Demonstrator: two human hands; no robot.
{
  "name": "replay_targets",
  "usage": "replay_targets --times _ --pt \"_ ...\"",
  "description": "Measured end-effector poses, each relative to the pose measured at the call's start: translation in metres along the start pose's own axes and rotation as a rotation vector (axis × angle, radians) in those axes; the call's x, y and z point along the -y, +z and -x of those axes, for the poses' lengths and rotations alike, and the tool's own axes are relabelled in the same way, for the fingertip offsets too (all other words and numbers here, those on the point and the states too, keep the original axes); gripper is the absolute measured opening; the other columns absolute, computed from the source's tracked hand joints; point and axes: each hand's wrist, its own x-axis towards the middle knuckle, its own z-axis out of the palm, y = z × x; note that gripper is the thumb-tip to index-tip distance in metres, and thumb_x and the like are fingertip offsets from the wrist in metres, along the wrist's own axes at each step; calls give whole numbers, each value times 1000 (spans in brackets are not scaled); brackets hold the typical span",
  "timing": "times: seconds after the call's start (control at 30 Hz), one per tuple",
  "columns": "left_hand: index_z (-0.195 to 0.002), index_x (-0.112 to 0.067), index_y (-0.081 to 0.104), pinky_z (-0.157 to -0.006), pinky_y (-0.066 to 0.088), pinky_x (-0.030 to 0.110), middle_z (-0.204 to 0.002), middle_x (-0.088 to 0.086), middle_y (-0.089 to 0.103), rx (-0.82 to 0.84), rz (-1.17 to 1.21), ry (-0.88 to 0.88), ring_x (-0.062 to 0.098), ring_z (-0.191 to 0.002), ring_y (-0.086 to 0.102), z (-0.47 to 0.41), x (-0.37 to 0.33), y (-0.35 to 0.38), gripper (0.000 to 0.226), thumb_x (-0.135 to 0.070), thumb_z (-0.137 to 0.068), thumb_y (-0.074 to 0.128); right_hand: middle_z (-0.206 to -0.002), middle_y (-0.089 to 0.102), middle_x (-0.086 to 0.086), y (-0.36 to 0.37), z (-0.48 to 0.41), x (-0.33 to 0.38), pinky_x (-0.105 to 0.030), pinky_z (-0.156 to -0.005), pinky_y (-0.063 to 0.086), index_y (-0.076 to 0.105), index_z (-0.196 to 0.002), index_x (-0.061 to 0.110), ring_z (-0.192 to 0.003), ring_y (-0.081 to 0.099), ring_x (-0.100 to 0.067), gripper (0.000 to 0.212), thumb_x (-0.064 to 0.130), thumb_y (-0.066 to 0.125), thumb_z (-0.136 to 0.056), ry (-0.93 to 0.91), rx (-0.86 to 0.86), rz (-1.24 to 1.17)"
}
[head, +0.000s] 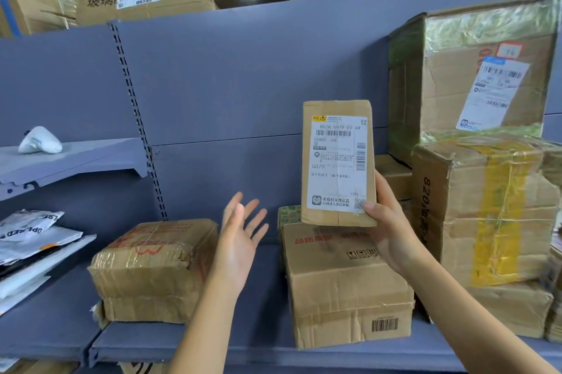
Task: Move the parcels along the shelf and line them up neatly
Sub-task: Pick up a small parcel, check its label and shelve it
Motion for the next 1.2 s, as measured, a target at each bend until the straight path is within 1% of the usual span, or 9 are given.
replay_targets --times 0.1,0.23,0.37,0.57,0.7,0.87,0.93,1.03,1.2 --pt "-120 -24 55 -100 43 39 -122 4 61 88 -61 -28 18 -111 60 -2 12 8 41 -41 -84 62 -146 48 -2 -7 3 1 -53 -102 44 33 -146 33 -128 52 -28 96 45 75 -61 -16 18 -36" --pt "-103 -18 64 -81 48 32 -89 1 67 71 -53 -42 16 -80 63 -11 18 38 23 -22 -97 42 -142 52 -3 -22 17 15 -43 -93 52 31 -147 31 -126 54 -27 96 39 75 -62 -24 30 -54" --pt "-85 -12 62 -67 38 30 -69 -1 57 71 -33 -41 14 -62 51 -10 26 81 20 -13 -95 45 -142 52 -5 -39 42 27 -40 -88 52 29 -148 29 -125 55 -28 89 34 67 -67 7 23 -54" --pt "-60 -16 60 -60 34 28 -55 -4 51 81 -35 7 12 -57 46 25 34 132 32 -8 -89 51 -146 47 -3 -57 82 47 -41 -96 47 31 -147 32 -128 51 -27 107 54 83 -57 76 58 -24" --pt "-55 -17 51 -54 25 27 -49 -7 45 72 2 32 8 -47 39 60 40 159 39 -2 -91 44 -145 49 -3 -81 120 73 -37 -91 51 33 -145 29 -125 54 -28 107 51 86 -55 95 62 -93" --pt "-52 -19 41 -49 27 21 -49 -6 39 44 169 -40 8 -44 36 106 60 204 42 -5 -91 44 -136 58 -2 -126 182 109 -35 -86 55 35 -142 32 -121 58 -27 96 41 83 -59 111 82 -147" --pt "-46 -20 44 -43 29 18 -48 -6 40 43 205 -58 7 -43 37 124 73 226 49 -1 -92 42 -139 55 -2 -146 207 123 -33 -86 54 37 -141 33 -124 56 -26 97 46 85 -57 96 46 -144" --pt "-57 -15 44 -41 31 16 -49 -6 42 71 171 -76 7 -43 39 150 92 268 38 -3 -92 42 -143 52 -4 -181 243 144 -33 -91 52 37 -143 29 -126 54 -26 101 51 84 -56 92 -13 -92" --pt "-64 -13 41 -43 28 18 -46 -6 42 162 143 -205 9 -42 35 180 145 360 30 -4 -92 42 -134 59 -3 -264 314 187 -32 -80 55 33 -144 26 -115 62 -25 104 52 83 -56 79 -202 36"
